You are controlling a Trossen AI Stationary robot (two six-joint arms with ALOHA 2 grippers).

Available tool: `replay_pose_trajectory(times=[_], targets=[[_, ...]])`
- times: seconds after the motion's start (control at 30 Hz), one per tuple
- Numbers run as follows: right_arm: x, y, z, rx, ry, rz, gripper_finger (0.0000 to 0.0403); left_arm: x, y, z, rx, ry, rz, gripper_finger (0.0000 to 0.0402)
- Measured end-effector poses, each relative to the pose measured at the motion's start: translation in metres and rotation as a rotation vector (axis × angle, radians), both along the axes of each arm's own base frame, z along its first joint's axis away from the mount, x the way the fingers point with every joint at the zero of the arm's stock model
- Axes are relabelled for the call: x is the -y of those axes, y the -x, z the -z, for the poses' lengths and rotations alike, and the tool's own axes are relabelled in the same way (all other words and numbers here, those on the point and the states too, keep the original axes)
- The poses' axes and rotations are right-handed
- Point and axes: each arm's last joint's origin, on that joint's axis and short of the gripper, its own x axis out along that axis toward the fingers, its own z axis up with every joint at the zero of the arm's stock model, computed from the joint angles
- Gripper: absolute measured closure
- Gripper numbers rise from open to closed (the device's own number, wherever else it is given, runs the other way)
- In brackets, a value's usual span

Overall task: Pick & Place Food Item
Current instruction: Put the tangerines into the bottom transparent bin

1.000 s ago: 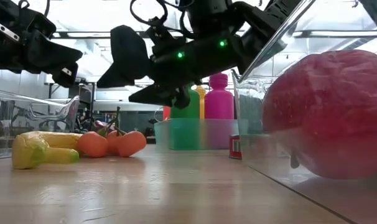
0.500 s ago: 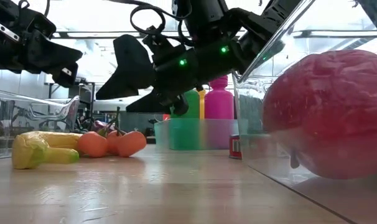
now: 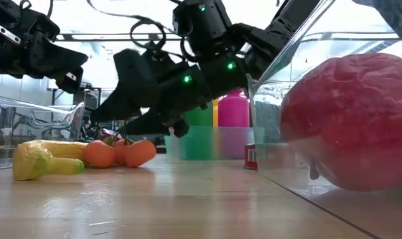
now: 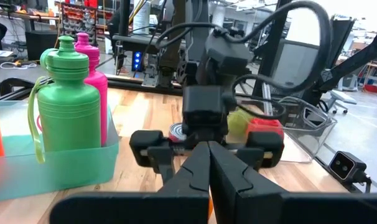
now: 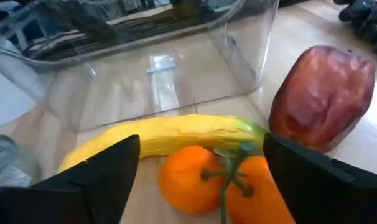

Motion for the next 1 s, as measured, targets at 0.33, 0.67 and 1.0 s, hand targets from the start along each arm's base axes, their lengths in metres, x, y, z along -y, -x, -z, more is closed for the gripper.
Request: replay_pose_trajectory(times=[0.33,0.67,1.0], targets=[[0.0002,0.0008,0.0008,-0.01,0.009,-0.001,0.0173,0.0,0.0,-0.0001,0.0,0.0,0.0,0.0401],[0.0011,0.0021,0.0031,-0.03,0.025,0.022,0.0251,0.0,0.0,0.0,0.0,0.0,0.0,0.0401],[0.0016,0.0016,0.0003,-0.026,0.084,0.022,0.0323,0.0,0.0,-0.0001,0.0,0.0,0.0,0.0401]])
